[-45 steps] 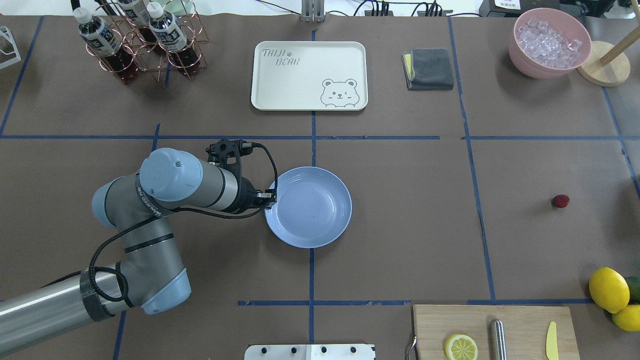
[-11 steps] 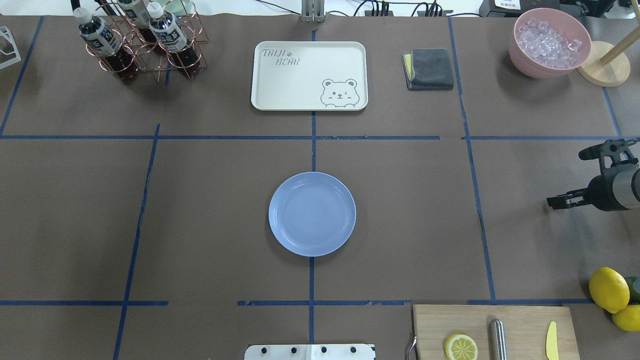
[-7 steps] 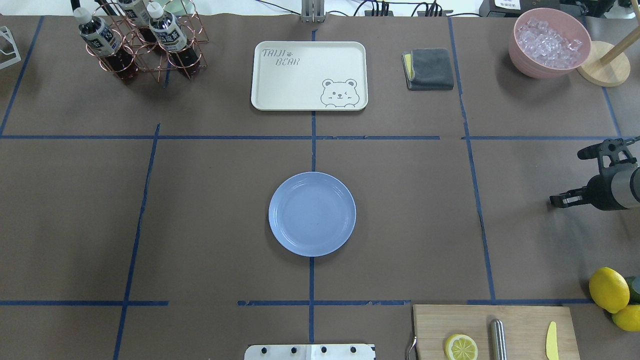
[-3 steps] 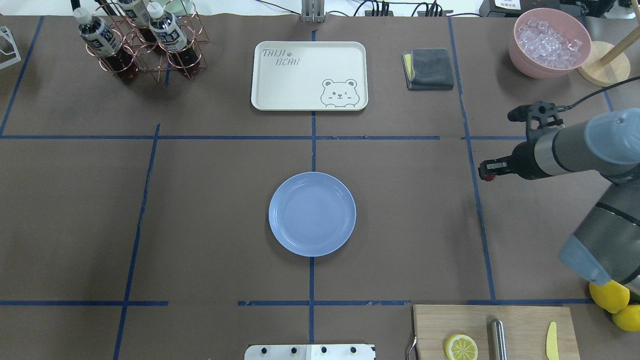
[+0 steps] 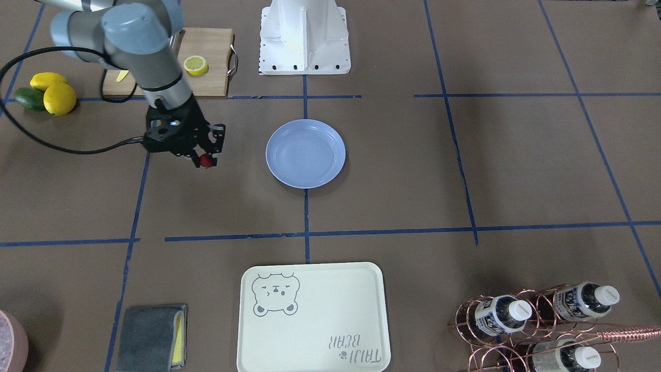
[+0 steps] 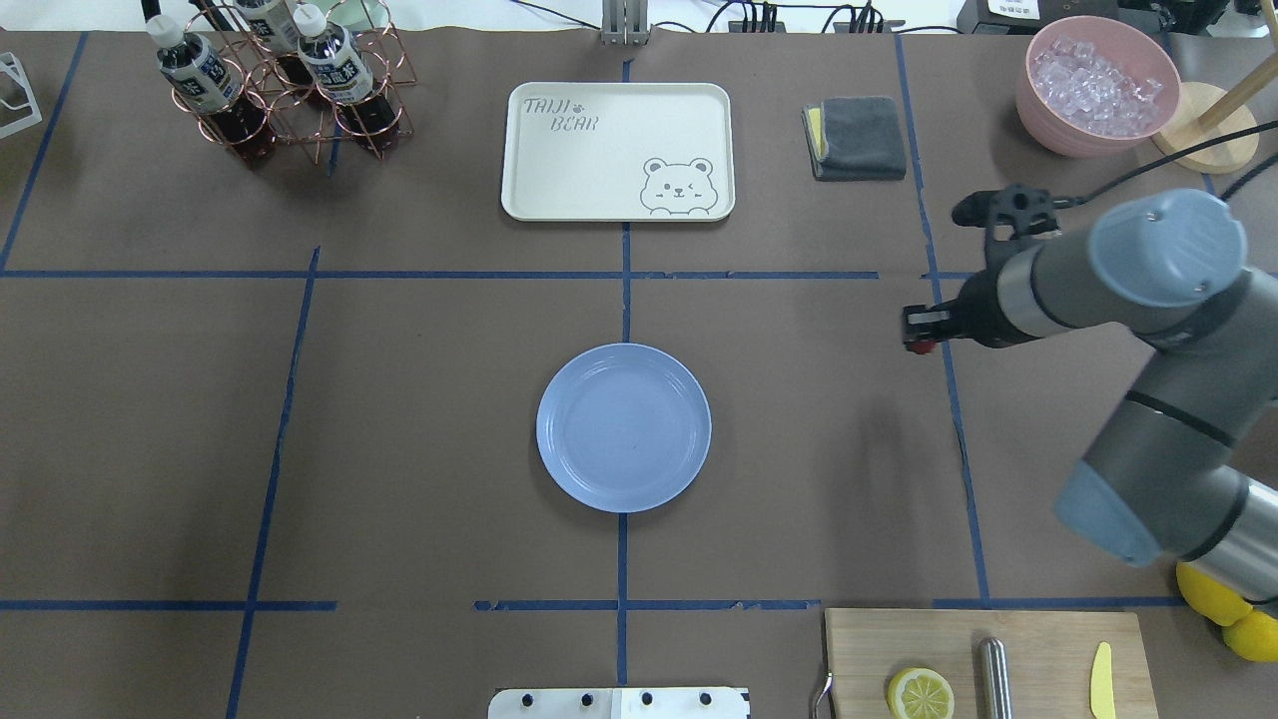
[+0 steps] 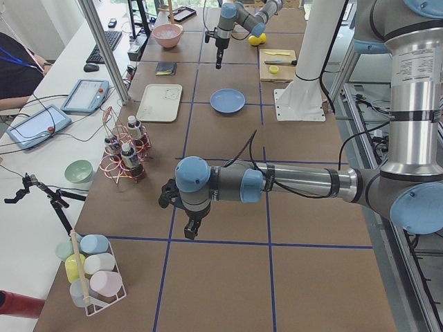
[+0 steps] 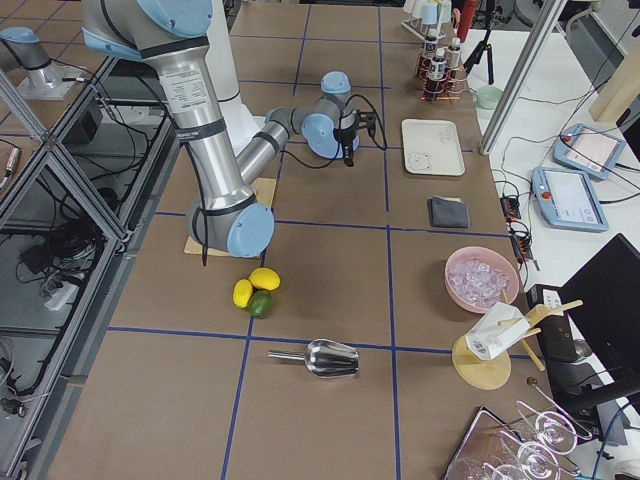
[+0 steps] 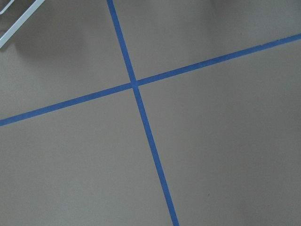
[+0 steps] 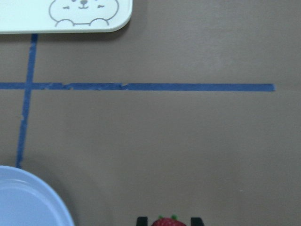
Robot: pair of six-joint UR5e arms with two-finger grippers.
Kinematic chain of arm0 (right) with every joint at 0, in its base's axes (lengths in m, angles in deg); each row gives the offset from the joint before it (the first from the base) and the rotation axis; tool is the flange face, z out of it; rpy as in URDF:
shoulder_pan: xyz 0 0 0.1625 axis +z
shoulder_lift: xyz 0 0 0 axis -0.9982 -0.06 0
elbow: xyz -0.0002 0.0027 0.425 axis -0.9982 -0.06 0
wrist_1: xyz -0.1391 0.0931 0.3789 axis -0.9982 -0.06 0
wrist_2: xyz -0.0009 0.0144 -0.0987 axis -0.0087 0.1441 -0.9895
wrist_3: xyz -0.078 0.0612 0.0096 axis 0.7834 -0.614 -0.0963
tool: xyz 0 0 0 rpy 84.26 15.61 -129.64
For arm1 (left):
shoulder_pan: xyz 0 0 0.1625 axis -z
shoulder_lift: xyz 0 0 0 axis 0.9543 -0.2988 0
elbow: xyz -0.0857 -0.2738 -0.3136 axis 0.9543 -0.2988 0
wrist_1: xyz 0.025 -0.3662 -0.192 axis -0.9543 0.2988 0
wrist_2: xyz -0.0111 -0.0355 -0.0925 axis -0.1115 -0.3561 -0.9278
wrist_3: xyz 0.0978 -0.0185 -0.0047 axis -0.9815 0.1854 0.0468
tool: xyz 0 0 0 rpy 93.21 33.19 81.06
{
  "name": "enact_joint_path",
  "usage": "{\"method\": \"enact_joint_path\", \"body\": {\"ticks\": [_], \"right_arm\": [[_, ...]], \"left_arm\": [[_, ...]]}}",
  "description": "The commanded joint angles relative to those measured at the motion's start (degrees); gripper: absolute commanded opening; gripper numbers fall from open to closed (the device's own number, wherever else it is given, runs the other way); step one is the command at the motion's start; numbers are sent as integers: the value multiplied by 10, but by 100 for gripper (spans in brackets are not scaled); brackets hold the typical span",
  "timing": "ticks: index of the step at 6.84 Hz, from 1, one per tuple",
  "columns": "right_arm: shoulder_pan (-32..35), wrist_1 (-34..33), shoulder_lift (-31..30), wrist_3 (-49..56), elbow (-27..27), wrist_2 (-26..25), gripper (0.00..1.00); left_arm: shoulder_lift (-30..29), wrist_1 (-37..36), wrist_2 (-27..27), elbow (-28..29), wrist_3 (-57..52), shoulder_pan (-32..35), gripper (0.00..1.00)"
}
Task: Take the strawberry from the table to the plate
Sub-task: 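Carry the strawberry with the right gripper over the light blue plate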
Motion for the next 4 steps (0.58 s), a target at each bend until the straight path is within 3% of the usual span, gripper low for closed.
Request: {"method": "enact_joint_path", "body": {"ticks": [1, 3, 4], "right_arm": [[-62, -39, 121, -69, -93, -66, 0], [-102, -36, 190, -112, -189, -106, 0], [-115, -36, 200, -117, -211, -111, 0]], "left_arm": [[0, 0, 14, -6, 0, 1, 100], [0, 1, 15, -6, 0, 1, 100], [0, 1, 15, -5, 0, 0, 100]]}}
